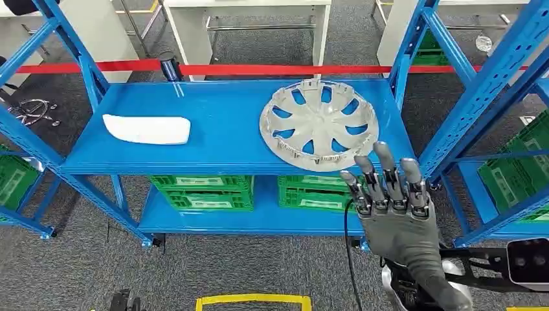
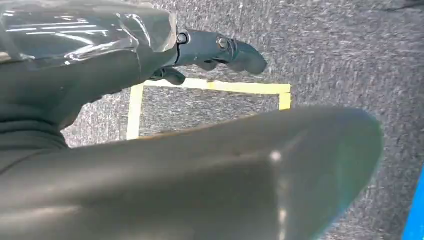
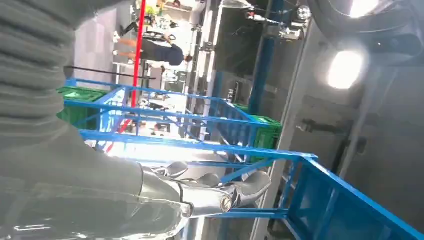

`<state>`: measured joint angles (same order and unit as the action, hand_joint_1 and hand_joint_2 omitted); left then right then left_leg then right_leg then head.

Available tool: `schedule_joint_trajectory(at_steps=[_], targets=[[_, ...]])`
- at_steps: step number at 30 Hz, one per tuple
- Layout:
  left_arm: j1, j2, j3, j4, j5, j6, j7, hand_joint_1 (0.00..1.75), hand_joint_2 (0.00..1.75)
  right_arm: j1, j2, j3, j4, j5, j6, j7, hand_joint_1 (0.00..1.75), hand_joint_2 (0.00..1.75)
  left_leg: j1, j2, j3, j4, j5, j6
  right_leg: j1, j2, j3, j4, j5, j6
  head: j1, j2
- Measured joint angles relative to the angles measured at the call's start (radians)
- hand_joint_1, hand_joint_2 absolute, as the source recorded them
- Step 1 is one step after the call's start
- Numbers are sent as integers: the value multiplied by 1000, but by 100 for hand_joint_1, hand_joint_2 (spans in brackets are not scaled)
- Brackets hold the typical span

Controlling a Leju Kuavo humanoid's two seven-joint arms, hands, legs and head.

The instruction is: Take the parts from the cabinet and place them on the table.

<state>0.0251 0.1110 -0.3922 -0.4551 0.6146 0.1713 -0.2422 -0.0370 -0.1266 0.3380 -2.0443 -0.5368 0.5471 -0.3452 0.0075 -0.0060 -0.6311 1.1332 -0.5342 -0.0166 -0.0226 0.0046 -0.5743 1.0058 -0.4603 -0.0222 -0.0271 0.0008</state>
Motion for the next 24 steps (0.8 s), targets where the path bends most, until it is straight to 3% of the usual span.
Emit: schedule_joint_trajectory(at_steps=[2, 3, 4, 5, 7, 8, 9, 12, 13, 14, 16, 17, 18, 19, 20, 22, 23, 24], targets=[[3, -2, 10, 1, 2, -11, 0, 0, 0, 1, 0, 0, 2, -17, 15, 17, 0, 175, 4, 0, -82, 159, -60, -5, 2, 0, 0, 1, -2, -2, 0, 0], [6, -3, 17, 1, 2, -19, 0, 0, 0, 1, 0, 0, 4, -24, 18, 29, 0, 175, 4, 0, -103, 191, -60, -5, 3, 0, 1, 1, -3, -4, 0, 0], [9, -5, 23, 1, 2, -25, 0, 0, 0, 1, 0, 0, 6, -30, 21, 37, 0, 175, 4, 0, -99, 171, -36, -2, 4, 1, 3, 1, -4, -4, 0, 0], [11, -5, 29, 1, 1, -36, -2, 0, 0, 1, 0, 0, 8, -36, 23, 46, 0, 175, 4, 0, -71, 106, 6, 1, 5, 3, 6, 1, -5, -5, 0, 0], [13, -5, 37, 1, 0, -52, -6, 0, 0, 1, -1, 0, 8, -43, 31, 52, 0, 175, 1, 0, 19, -82, 97, 16, 7, 5, 13, -1, -8, -2, 0, 0], [12, -3, 45, 1, 1, -56, -6, 0, 0, 2, -2, 0, 9, -46, 32, 52, 0, 175, -6, 0, 43, -128, 88, 24, 8, 6, 13, 0, -10, 1, 1, 0], [12, -5, 50, 0, 2, -58, -7, 0, 0, 3, -4, 0, 9, -48, 33, 52, 0, 175, -9, 2, 40, -130, 88, 26, 13, 6, 10, -1, -12, 5, 0, 0], [15, -4, 63, 0, 2, -63, -8, 0, 0, 16, -8, 0, 11, -50, 38, 48, 0, 175, -14, 2, 43, -137, 90, 38, 10, 6, 15, -10, -11, 23, 0, 0], [15, -5, 67, 0, 2, -64, -8, 0, 0, 18, -11, -2, 12, -51, 42, 47, 0, 175, 0, 3, 61, -157, 101, 45, 9, 3, 9, 1, -17, 25, 1, 0], [14, -7, 71, 0, 2, -65, -8, 0, 0, 19, -15, -3, 13, -51, 44, 45, 0, 175, -4, 4, 66, -162, 104, 52, 11, 3, -5, 33, -34, 24, 3, 0], [13, -8, 73, 0, 2, -65, -8, 0, 0, 23, -18, -3, 16, -52, 45, 44, 0, 175, -6, 4, 66, -162, 104, 54, 9, 3, -79, 179, -96, 16, 4, 0], [13, -9, 74, 0, 2, -65, -8, 0, 0, 28, -21, -3, 19, -52, 46, 44, 0, 175, -8, 4, 65, -161, 103, 55, 9, 3, -121, 257, -122, 16, 4, 0], [14, -10, 74, 0, 2, -66, -8, 0, 0, 32, -23, -3, 21, -52, 46, 44, 0, 175, -9, 3, 65, -161, 102, 55, 9, 3, -152, 312, -131, 22, 4, 0], [14, -10, 75, 0, 2, -66, -8, 0, 0, 34, -25, -3, 24, -52, 46, 44, 0, 175, -8, 3, 66, -160, 101, 55, 8, 3, -154, 304, -118, 31, 4, 0], [13, -11, 75, 0, 1, -66, -8, 0, 0, 34, -26, -3, 25, -52, 47, 44, 0, 175, -8, 0, 68, -160, 93, 55, 7, 2, -130, 246, -87, 42, 4, 0], [14, -13, 76, 0, -6, -66, -8, 0, 0, 33, -26, -3, 25, -50, 50, 41, 0, 175, -7, -2, 72, -151, 81, 49, 4, -1, -37, 58, -16, 59, 5, 0], [13, -13, 76, 0, -8, -67, -8, 0, 0, 32, -26, -3, 25, -48, 50, 40, 0, 175, -9, -2, 74, -143, 74, 43, 4, -4, -9, -1, -6, 47, 5, 0], [13, -13, 78, 0, -11, -68, -8, 0, 0, 33, -24, -3, 26, -46, 51, 39, 0, 175, -15, -2, 68, -140, 58, 36, 7, -3, 0, -5, -13, 29, 4, 0]])
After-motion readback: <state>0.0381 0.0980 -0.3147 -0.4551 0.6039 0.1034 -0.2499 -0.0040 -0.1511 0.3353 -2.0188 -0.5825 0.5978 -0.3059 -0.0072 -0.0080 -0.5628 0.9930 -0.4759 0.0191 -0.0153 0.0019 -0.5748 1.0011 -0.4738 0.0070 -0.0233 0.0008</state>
